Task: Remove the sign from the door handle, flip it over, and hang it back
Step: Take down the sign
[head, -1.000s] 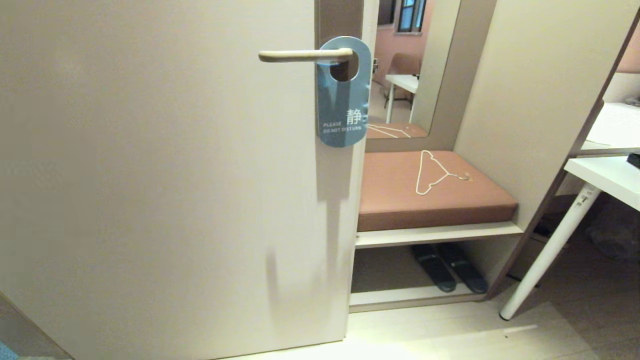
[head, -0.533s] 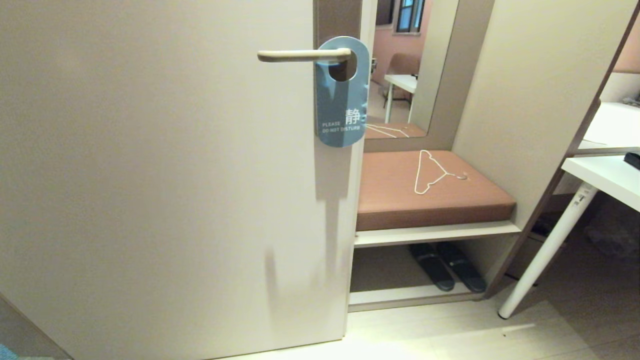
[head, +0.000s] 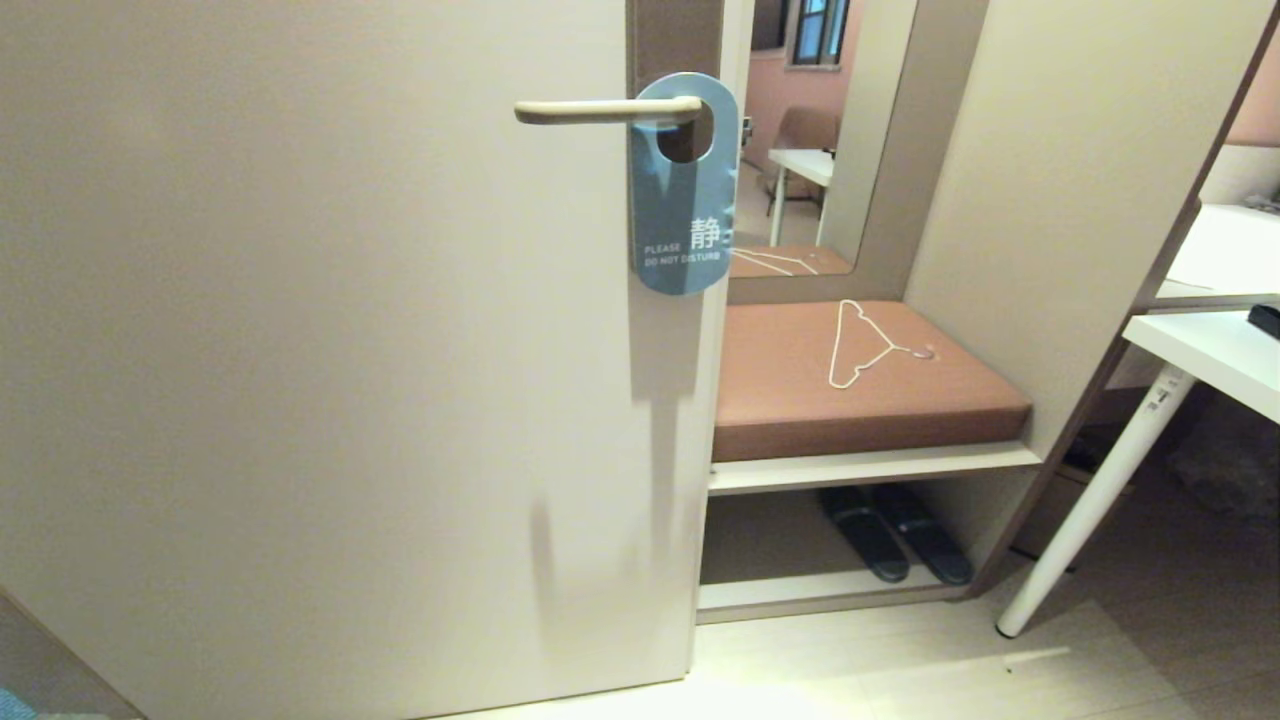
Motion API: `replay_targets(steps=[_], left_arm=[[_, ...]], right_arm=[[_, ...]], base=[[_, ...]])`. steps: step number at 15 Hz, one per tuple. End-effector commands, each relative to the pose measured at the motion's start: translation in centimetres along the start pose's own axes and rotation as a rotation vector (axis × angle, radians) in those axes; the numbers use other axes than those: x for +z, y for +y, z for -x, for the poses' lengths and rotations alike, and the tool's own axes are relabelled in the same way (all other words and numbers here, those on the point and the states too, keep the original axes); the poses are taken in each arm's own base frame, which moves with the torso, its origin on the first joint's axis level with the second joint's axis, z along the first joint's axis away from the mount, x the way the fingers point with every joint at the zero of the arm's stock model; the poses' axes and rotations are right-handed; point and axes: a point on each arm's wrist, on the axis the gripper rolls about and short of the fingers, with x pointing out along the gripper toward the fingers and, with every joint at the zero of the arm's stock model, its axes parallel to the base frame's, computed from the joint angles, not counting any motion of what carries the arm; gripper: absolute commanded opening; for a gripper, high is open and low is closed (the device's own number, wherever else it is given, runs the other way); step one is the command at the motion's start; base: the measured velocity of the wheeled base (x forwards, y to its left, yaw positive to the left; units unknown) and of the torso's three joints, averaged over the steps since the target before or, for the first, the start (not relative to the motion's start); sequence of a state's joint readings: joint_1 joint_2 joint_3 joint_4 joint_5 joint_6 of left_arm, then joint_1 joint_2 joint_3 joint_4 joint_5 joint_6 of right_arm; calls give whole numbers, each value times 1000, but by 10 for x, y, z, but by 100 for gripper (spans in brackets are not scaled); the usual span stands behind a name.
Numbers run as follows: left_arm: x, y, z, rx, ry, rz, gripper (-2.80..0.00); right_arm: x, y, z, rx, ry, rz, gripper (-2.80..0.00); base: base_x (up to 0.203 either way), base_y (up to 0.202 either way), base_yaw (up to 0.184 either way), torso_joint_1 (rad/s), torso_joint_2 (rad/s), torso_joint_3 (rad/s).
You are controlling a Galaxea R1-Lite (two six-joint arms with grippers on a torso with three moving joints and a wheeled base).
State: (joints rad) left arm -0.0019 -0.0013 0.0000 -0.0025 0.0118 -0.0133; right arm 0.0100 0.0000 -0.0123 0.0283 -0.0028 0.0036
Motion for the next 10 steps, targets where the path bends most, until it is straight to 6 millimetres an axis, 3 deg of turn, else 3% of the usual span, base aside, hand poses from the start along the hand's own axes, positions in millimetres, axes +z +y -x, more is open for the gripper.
replay_targets(steps=[1, 10], left_arm=[[0, 0, 0, 1, 1, 1, -280], [0, 0, 0, -1, 1, 1, -280]], right_arm=[[0, 0, 0, 0, 2, 1, -280], [2, 0, 1, 5, -5, 10, -280]], base=[[0, 0, 0, 0, 0, 0], [0, 0, 0, 0, 0, 0]])
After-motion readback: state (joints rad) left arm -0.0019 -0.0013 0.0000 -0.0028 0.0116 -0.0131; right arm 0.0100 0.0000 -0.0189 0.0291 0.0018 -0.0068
